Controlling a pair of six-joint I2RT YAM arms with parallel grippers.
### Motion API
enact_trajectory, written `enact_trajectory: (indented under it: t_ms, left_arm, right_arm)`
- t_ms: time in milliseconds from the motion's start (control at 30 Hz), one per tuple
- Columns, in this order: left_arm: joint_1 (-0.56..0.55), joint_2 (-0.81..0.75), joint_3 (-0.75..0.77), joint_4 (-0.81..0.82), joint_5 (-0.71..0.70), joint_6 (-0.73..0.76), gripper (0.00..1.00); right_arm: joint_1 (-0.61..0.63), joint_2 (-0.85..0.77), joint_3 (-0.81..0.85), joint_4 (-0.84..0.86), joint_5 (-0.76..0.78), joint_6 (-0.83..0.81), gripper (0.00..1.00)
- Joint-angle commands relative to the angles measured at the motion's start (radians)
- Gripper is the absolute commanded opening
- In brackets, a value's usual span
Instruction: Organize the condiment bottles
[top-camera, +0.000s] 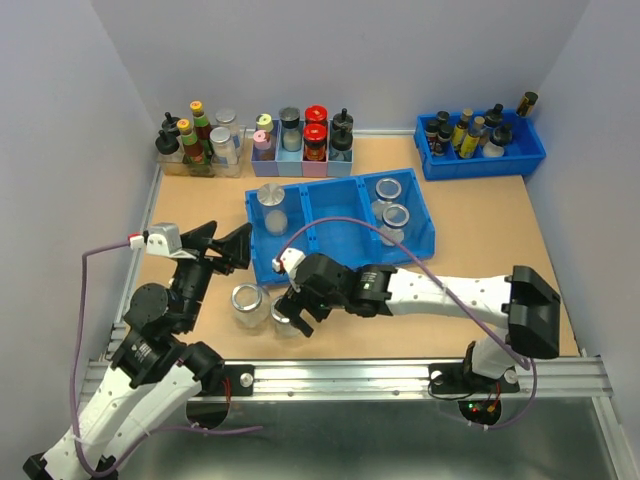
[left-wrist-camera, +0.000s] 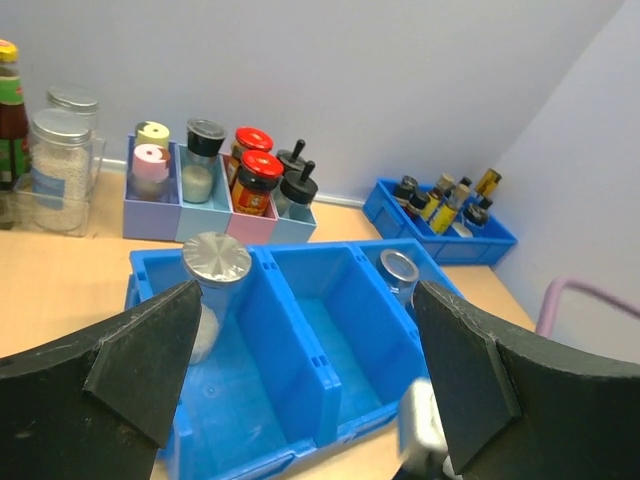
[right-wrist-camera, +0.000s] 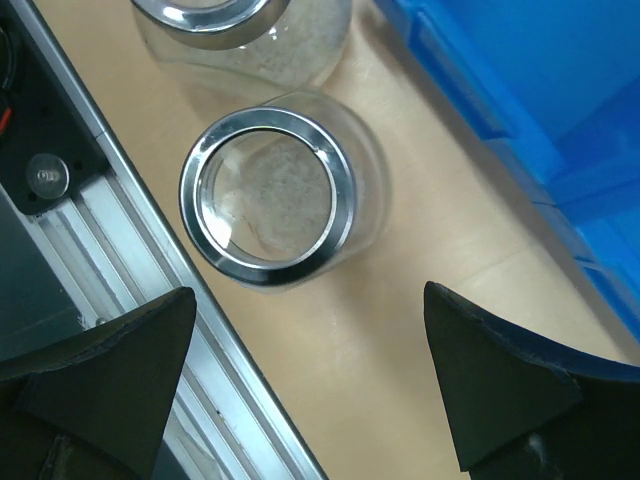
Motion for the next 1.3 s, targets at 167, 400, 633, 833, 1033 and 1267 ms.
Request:
enact_trajectory:
  t_ms: [167, 400, 633, 833, 1033, 1267]
  left_arm:
    - [-0.002, -0.074, -0.011, 0.006, -0.132, -0.03, 0.99]
    - [-0.001, -0.079, -0.008, 0.005, -0.134, -0.03, 0.99]
    - [-0.001, -0.087, -0.008, 0.0, -0.131, -0.022, 0.99]
    - [-0.002, -0.094, -0.01, -0.005, -0.128, -0.024, 0.99]
    - [-0.002, -0.094, -0.01, -0.005, -0.119, -0.025, 0.99]
    - [-0.002, -0.09, -0.011, -0.002, -0.115, -0.022, 0.99]
  right_arm:
    - [0.05, 0.127, 0.126, 0.079, -0.027, -0.053, 1.0]
    - [0.053, 0.208, 0.197, 0.08, -0.045, -0.078, 1.0]
    - [0.053, 0.256, 0.21, 0.079, -0.009, -0.053, 0.94]
    - [0.053, 0.218, 0.169, 0.07, 0.024, -0.02, 0.53]
    - [0.052, 0.086, 0.108, 0.051, 0.084, 0.045, 0.0]
    - [0.047, -0.088, 0.091, -0.1, 0.218, 0.1, 0.0]
